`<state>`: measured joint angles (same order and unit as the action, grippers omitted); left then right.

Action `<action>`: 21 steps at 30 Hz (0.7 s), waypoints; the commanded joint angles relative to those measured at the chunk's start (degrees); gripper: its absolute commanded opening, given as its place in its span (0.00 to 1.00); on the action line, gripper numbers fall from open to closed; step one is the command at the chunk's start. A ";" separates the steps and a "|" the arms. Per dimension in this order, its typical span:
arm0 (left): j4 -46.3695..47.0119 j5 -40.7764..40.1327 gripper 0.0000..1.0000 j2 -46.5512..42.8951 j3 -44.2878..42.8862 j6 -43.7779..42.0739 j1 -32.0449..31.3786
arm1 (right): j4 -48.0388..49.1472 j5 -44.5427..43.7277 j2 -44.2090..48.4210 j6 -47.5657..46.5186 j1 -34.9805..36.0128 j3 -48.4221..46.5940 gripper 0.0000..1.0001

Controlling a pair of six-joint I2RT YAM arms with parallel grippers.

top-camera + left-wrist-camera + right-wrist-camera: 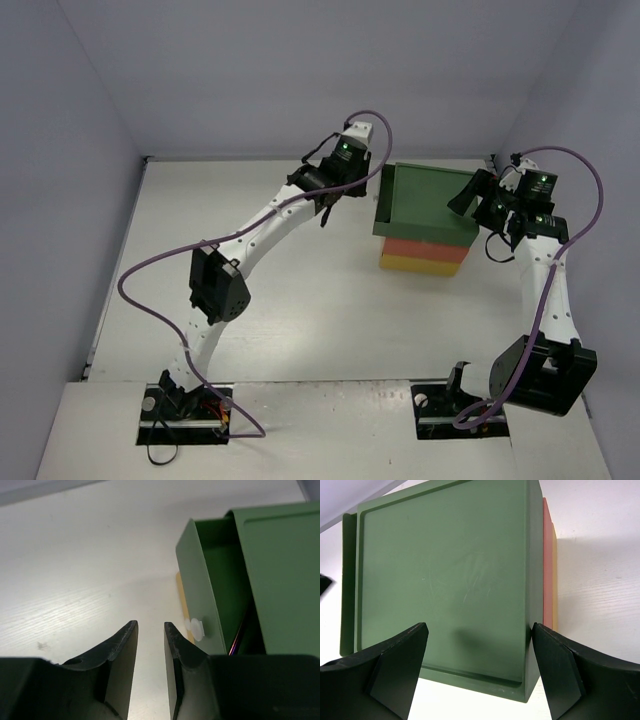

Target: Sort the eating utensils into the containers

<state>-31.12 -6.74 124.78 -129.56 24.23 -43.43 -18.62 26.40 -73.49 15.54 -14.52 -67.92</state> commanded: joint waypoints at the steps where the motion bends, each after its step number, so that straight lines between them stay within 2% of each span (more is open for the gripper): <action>1: 1.68 4.56 0.25 -0.76 -3.17 0.64 -2.55 | 3.50 4.36 2.30 -0.78 1.16 -1.52 0.81; 11: 5.09 8.77 0.25 -0.92 -3.36 4.79 -6.97 | 3.41 4.53 0.55 -2.98 0.98 -3.87 0.82; 17: 12.57 9.77 0.25 -4.39 1.76 6.53 -7.36 | 3.23 2.93 0.92 -3.51 0.89 -6.21 0.83; 21: 10.81 8.75 0.29 -6.48 1.98 5.15 -7.28 | 2.80 1.70 2.33 -4.06 0.47 -8.21 0.85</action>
<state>-27.61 -1.16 126.05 -126.94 28.21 -49.36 -19.52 26.52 -73.60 12.56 -14.52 -70.81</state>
